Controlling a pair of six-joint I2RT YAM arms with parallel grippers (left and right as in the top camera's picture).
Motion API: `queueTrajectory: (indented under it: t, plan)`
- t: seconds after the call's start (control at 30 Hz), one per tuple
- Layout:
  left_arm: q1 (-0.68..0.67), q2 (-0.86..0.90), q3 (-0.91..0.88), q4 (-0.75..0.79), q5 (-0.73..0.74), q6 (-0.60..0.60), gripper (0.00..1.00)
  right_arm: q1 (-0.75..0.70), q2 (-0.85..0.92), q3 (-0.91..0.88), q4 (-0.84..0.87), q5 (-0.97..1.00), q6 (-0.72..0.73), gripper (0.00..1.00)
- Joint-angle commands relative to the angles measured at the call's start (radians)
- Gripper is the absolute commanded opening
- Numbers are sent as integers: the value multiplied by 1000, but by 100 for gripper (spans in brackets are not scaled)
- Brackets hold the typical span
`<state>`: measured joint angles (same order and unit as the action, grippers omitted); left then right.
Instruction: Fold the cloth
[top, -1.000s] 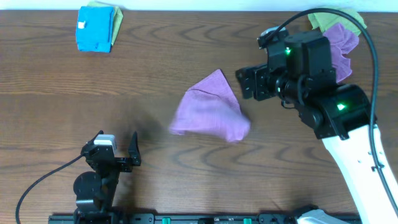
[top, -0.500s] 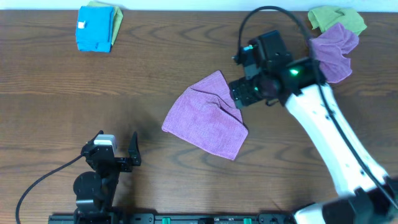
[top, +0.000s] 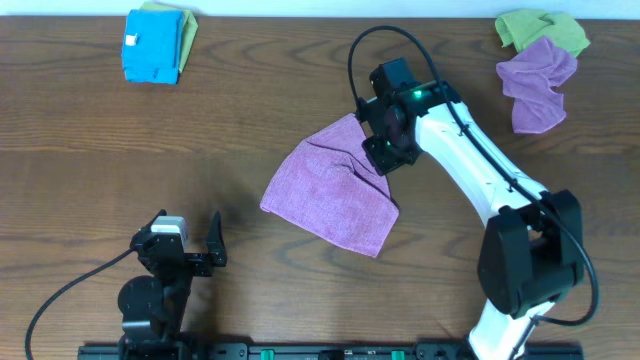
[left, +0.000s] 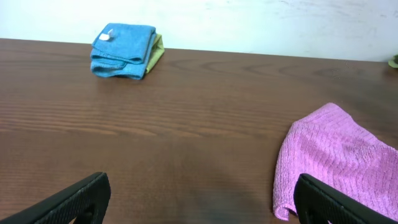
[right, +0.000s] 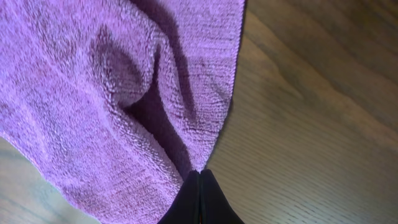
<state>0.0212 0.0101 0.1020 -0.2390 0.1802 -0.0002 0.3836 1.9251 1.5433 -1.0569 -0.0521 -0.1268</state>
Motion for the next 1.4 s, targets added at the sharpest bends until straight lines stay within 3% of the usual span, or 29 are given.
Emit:
queueTrajectory:
  t: [0.0, 0.27, 0.47, 0.7, 0.9, 1.07, 1.37]
  plan:
    - [-5, -6, -24, -11, 4, -3, 96, -4, -4, -11, -3, -9, -47, 1]
    - [-5, -5, -24, -11, 4, -3, 95, -5, -5, -169, 50, -20, -80, 2]
    - [-5, -6, -24, -11, 4, -3, 95, -6, -47, -184, 66, -114, -80, 2]
    - [-5, -6, -24, -11, 4, -3, 95, -6, -262, -275, 109, -117, -60, 1]
    - [-5, -5, -24, -11, 4, -3, 95, -10, -441, -538, 319, -114, 24, 2]
    - [-5, -6, -24, -11, 4, -3, 95, -12, -410, -661, 482, -110, 71, 1]
    - [-5, -5, -24, -11, 4, -3, 95, -9, -277, -664, 521, -169, 74, 2]
